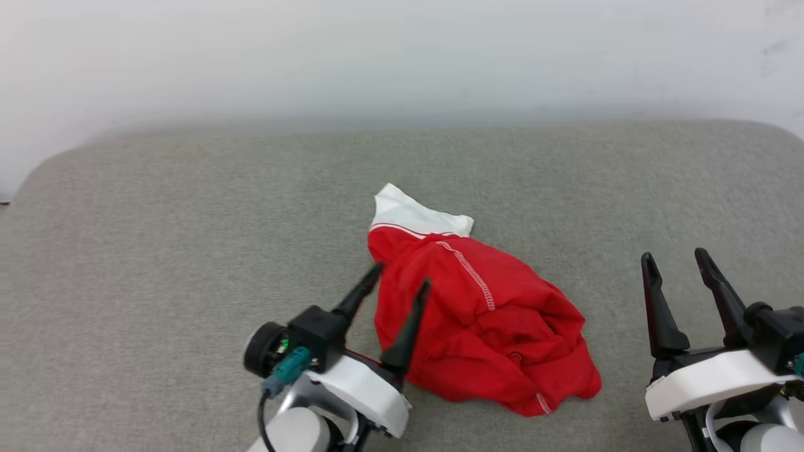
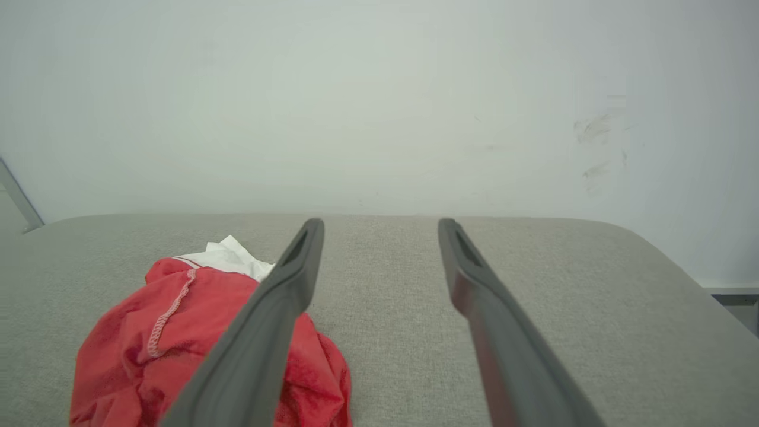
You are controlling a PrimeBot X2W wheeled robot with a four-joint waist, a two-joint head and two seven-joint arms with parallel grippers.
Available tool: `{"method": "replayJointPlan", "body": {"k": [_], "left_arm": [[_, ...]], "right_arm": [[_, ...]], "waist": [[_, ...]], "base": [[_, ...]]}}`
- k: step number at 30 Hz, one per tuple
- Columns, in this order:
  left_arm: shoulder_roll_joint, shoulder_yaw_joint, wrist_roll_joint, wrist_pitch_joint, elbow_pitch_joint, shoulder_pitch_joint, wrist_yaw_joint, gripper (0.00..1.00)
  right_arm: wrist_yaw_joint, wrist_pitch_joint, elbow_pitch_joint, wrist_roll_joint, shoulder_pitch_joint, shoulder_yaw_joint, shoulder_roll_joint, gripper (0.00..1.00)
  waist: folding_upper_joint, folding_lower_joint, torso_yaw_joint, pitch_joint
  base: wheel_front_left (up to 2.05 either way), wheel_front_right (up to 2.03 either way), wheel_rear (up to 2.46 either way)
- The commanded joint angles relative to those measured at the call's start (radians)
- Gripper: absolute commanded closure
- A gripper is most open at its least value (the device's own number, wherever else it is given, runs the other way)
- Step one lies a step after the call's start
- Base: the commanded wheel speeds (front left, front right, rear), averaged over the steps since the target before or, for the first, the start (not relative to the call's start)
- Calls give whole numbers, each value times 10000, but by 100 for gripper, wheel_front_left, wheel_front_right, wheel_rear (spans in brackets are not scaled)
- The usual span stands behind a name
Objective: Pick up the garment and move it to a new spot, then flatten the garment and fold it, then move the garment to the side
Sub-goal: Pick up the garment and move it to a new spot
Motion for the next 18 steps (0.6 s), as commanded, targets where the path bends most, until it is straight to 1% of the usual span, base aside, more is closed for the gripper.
{"method": "replayJointPlan", "body": {"k": [1,6,8,12,16,18], "left_arm": [[69,241,-68,-122,-47,135,189,0],[322,1182,-224,-355,-35,380,811,0],[504,1605,-286,-421,-52,525,1040,0],[910,2296,-252,-475,-131,950,1366,0],[1244,2680,-221,-503,-280,1333,1440,0],[1368,2714,-212,-508,-324,1483,1387,0]], "right_arm": [[-5,42,-63,39,115,-10,11,0],[-7,165,-178,16,328,-52,9,0],[-5,214,-230,5,366,-40,11,0],[-7,290,-283,39,540,-91,9,0],[-7,355,-330,35,685,-111,9,0],[-7,414,-354,31,830,-144,9,0]], "waist": [[-1,2,326,-303],[-1,2,570,-521],[-1,2,621,-563],[-1,2,695,-733],[-1,2,668,-867],[-1,2,636,-967]], "base": [[0,0,0],[0,0,0],[0,0,0],[0,0,0],[0,0,0],[0,0,0]]}}
